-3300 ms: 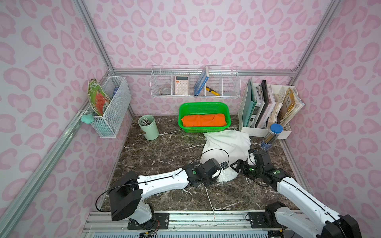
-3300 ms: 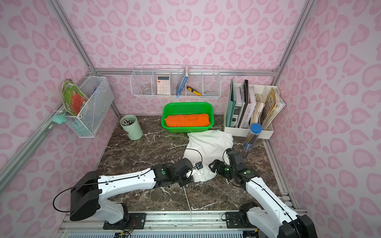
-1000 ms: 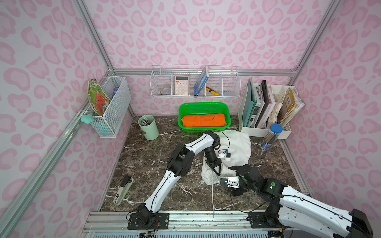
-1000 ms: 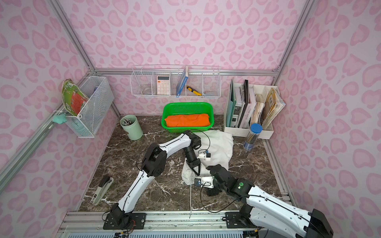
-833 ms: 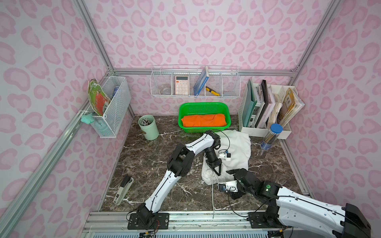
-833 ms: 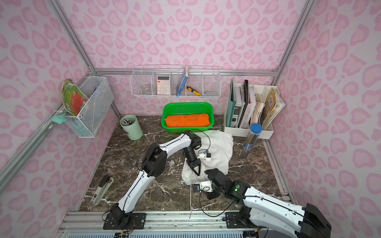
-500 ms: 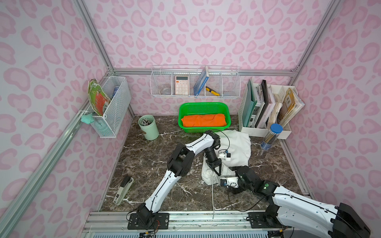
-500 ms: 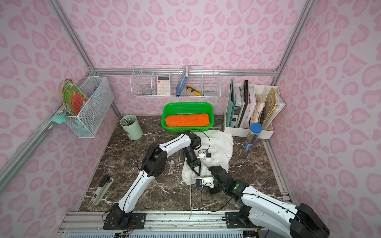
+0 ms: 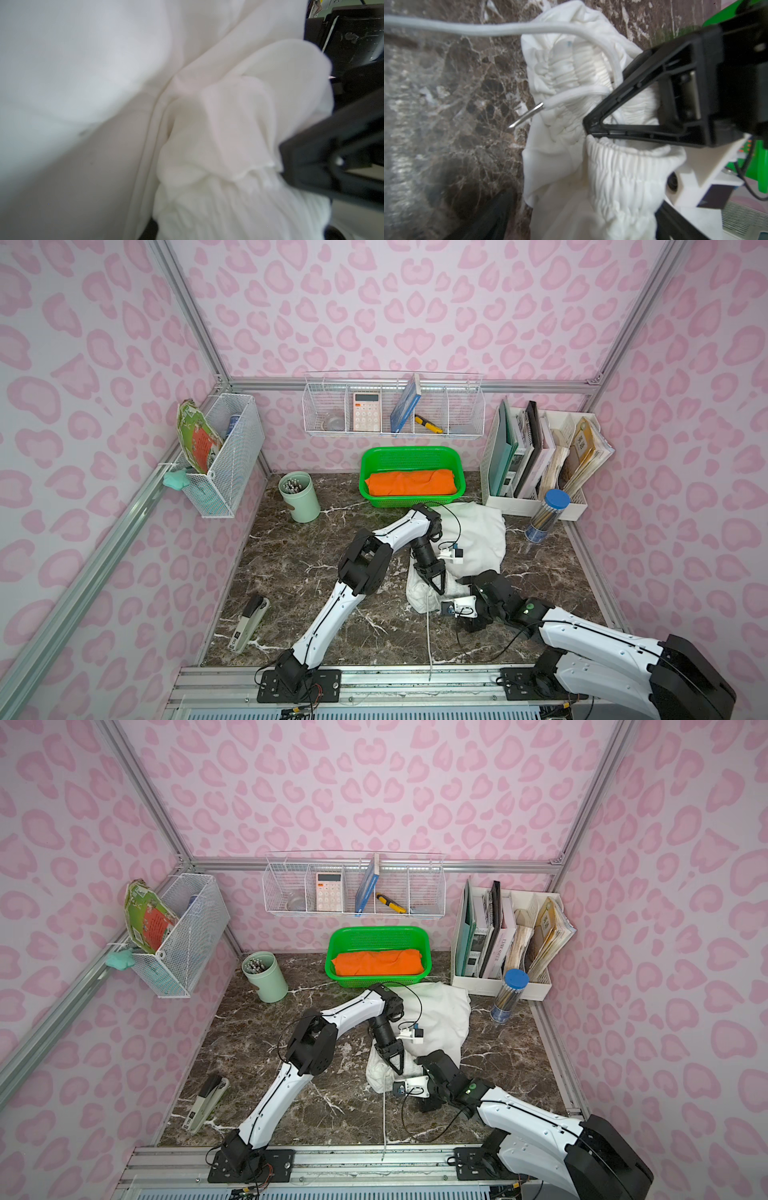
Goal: Roll up the shorts
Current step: Roll the shorts at the center of the board.
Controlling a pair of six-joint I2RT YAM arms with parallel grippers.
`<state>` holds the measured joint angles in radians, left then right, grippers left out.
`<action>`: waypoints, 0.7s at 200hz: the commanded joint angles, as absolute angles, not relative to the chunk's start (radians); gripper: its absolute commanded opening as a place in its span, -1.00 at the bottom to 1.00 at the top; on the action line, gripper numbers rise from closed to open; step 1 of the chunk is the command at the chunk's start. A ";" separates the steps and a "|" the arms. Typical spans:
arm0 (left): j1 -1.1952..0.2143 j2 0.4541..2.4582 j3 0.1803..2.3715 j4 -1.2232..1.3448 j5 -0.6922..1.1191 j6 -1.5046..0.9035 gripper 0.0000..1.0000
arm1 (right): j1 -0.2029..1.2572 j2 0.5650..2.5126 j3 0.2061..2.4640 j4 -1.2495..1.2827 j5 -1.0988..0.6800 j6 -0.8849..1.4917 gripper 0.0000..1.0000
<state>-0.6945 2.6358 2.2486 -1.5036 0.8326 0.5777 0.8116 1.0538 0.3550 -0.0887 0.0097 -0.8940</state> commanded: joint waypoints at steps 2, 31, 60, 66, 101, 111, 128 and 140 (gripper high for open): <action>-0.692 2.642 2.256 -1.505 0.822 0.583 -0.44 | 0.815 1.080 0.347 -0.075 -0.016 -0.883 0.92; -0.691 2.633 2.256 -1.509 0.827 0.588 -0.39 | 0.808 1.131 0.360 -0.073 0.006 -0.888 0.60; -0.690 2.628 2.255 -1.521 0.846 0.597 -0.30 | 0.792 1.189 0.390 -0.073 0.008 -0.874 0.16; -0.691 2.626 2.252 -1.523 0.849 0.598 -0.30 | 0.791 1.200 0.390 -0.072 0.010 -0.874 0.03; -0.689 2.603 2.222 -1.521 0.858 0.601 -0.19 | 0.777 1.211 0.375 -0.045 -0.012 -0.837 -0.66; -0.687 2.589 2.204 -1.503 0.843 0.584 -0.11 | 0.770 1.204 0.371 -0.050 -0.022 -0.827 -0.91; -0.676 2.549 2.146 -1.438 0.822 0.531 0.16 | 0.742 1.179 0.379 -0.059 -0.048 -0.808 -1.00; -0.658 2.506 2.089 -1.372 0.818 0.489 0.34 | 0.714 1.158 0.387 -0.072 -0.075 -0.795 -1.00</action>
<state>-0.6823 2.5645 2.1555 -1.4712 0.8520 0.5549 0.7490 1.1854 0.3767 -0.0338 -0.0311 -0.8387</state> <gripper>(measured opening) 0.610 0.091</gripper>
